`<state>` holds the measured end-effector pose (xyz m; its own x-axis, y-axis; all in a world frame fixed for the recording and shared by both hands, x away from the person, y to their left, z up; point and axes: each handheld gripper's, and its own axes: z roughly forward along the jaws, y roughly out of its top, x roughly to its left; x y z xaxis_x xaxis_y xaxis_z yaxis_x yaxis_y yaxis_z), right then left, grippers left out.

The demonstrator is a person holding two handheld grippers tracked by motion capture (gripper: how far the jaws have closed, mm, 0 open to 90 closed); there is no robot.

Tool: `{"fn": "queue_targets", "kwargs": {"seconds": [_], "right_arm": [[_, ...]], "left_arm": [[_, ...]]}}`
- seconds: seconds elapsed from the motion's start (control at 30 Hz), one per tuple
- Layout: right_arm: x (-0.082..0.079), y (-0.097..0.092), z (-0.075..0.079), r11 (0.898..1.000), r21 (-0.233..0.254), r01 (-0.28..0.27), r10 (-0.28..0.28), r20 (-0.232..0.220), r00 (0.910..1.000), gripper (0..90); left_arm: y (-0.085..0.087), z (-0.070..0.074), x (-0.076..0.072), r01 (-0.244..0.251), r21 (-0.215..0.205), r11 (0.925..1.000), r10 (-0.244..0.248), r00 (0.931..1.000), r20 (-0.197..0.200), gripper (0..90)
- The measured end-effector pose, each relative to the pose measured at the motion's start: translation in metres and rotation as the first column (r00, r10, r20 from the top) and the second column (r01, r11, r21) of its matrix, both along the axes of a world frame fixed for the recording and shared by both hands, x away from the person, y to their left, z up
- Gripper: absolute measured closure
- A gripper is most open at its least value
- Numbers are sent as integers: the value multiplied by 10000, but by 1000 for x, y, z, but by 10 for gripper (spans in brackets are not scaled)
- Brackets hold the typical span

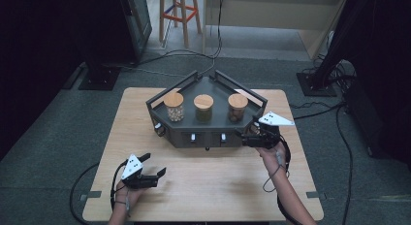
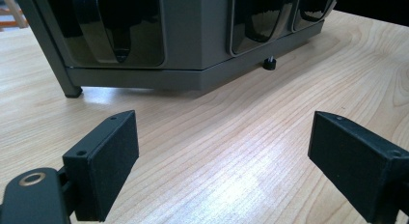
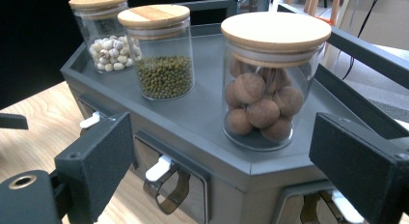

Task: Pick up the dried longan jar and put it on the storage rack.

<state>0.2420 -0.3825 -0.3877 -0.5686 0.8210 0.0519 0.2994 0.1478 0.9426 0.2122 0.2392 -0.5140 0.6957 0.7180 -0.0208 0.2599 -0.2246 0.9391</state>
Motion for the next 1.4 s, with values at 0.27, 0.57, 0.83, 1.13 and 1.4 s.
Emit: {"fn": "queue_targets", "kwargs": {"seconds": [0.27, 0.57, 0.83, 1.13, 1.4], "right_arm": [[-7, -4, -4, 9999, -109, -98, 98, -40, 9999, 84], [-17, -8, -12, 9999, -50, -143, 143, -42, 9999, 84], [-25, -11, -21, 9999, -136, -89, 88, -8, 10000, 85], [-31, -15, -33, 9999, -80, -116, 116, 9, 9999, 85], [-34, -18, -39, 9999, -24, -154, 154, 46, 9999, 85]], "left_arm": [[-1, 0, 0, 38, 48, 10000, -38, 10000, 5, 105], [-1, 0, 0, 30, 50, 10000, -30, 10000, 26, 105], [-2, 0, 0, 71, 53, 10000, -71, 10000, 36, 105], [-3, 0, 0, 101, 130, 9999, -101, 9999, 38, 105], [-4, 0, 0, 109, 131, 9999, -110, 9999, 82, 105]]}}
